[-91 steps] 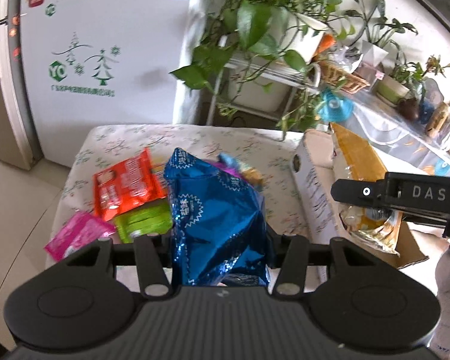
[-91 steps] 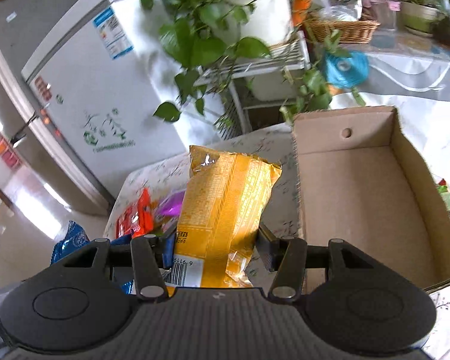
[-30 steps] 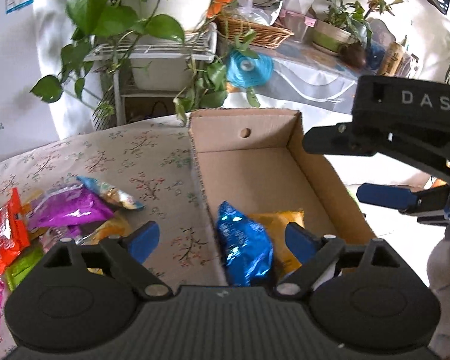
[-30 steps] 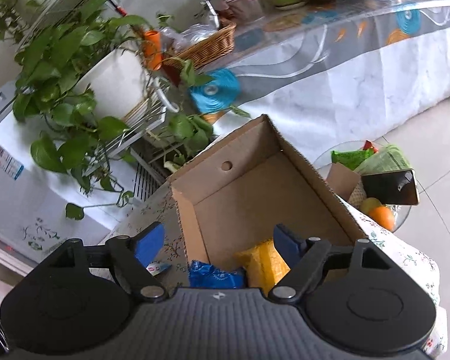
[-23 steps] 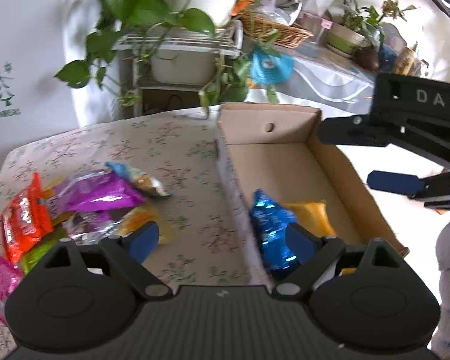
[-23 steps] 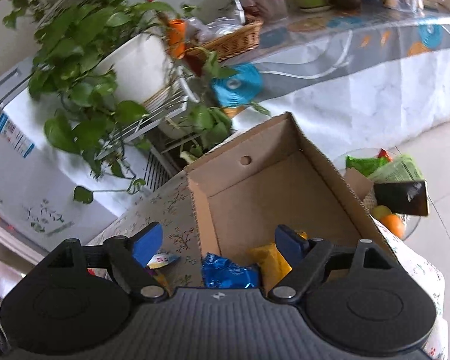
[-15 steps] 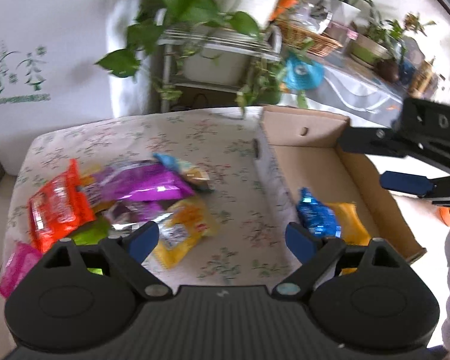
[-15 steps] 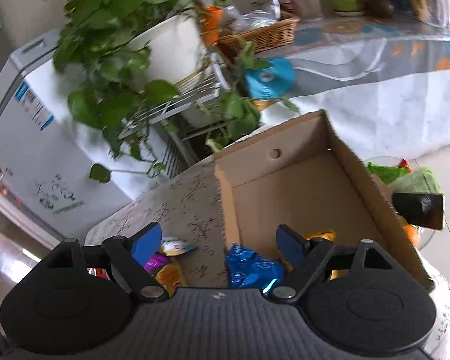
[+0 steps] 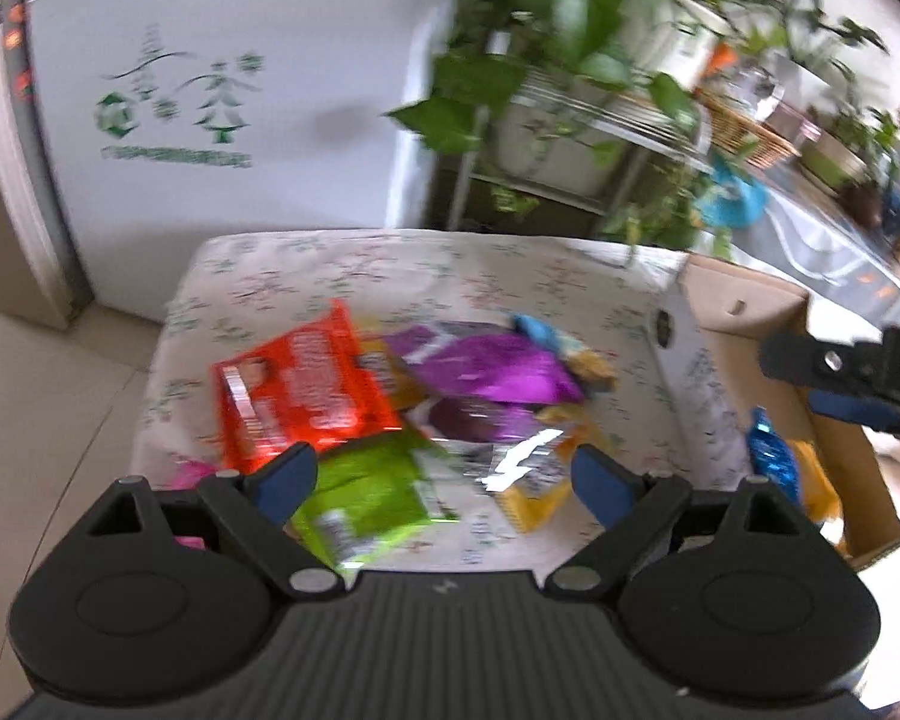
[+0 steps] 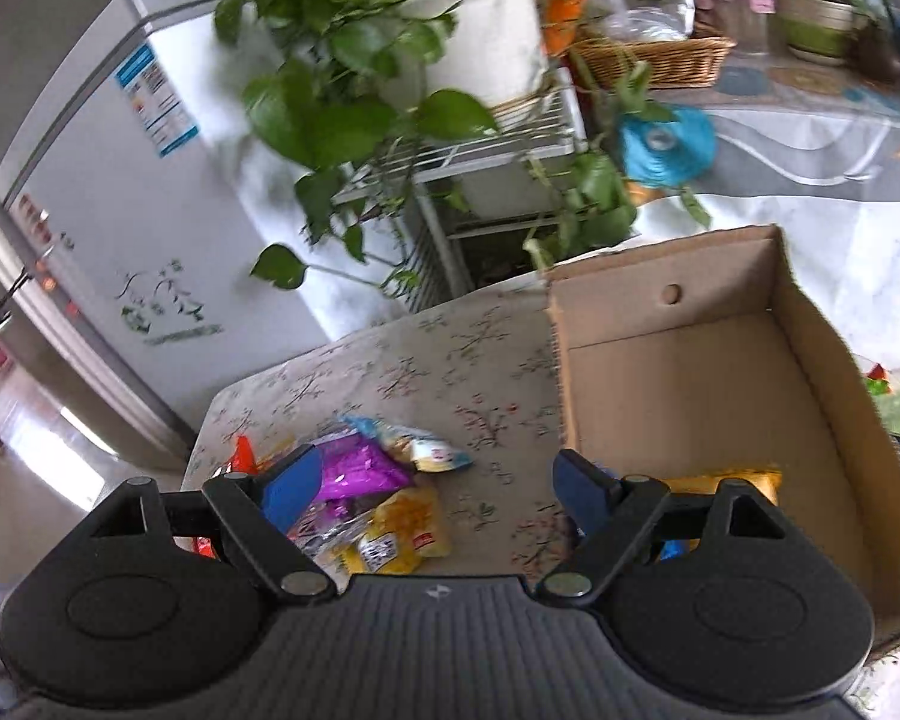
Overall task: Organize snacks
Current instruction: 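Withdraw both grippers from the box back toward the snack pile, then grasp the pink bag with the left gripper while the right gripper approaches the green bag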
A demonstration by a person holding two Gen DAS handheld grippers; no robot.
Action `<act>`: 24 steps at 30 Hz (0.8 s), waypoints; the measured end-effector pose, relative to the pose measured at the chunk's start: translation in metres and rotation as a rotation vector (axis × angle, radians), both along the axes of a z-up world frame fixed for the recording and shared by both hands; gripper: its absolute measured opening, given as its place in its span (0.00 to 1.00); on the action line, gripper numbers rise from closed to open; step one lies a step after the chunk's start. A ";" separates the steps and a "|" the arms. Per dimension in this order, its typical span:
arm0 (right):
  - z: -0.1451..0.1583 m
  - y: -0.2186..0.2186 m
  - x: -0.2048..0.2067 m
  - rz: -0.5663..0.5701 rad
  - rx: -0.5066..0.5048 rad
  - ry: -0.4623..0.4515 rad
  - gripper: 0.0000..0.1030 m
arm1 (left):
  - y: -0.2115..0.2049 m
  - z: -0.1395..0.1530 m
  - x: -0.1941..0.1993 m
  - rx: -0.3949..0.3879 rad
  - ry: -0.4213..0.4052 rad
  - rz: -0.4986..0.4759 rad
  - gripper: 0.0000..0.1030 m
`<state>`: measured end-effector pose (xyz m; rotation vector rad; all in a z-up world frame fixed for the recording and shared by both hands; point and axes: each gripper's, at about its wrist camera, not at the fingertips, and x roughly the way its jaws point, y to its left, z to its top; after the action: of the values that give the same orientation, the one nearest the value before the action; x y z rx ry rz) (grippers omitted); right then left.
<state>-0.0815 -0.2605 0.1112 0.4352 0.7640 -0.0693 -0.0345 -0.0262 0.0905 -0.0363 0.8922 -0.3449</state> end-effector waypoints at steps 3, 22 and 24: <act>-0.003 0.011 0.005 0.037 0.000 0.004 0.86 | 0.022 -0.002 0.009 0.007 0.004 0.049 0.89; -0.056 0.119 0.025 0.438 -0.131 0.060 0.79 | 0.094 -0.061 0.027 0.137 0.067 0.191 0.89; -0.065 0.128 0.027 0.463 -0.150 0.076 0.76 | 0.093 -0.062 0.025 0.154 0.066 0.142 0.89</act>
<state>-0.0550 -0.1327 0.0458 0.1068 0.9114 0.2898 -0.0094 0.0668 0.0285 0.0312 0.9735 -0.1430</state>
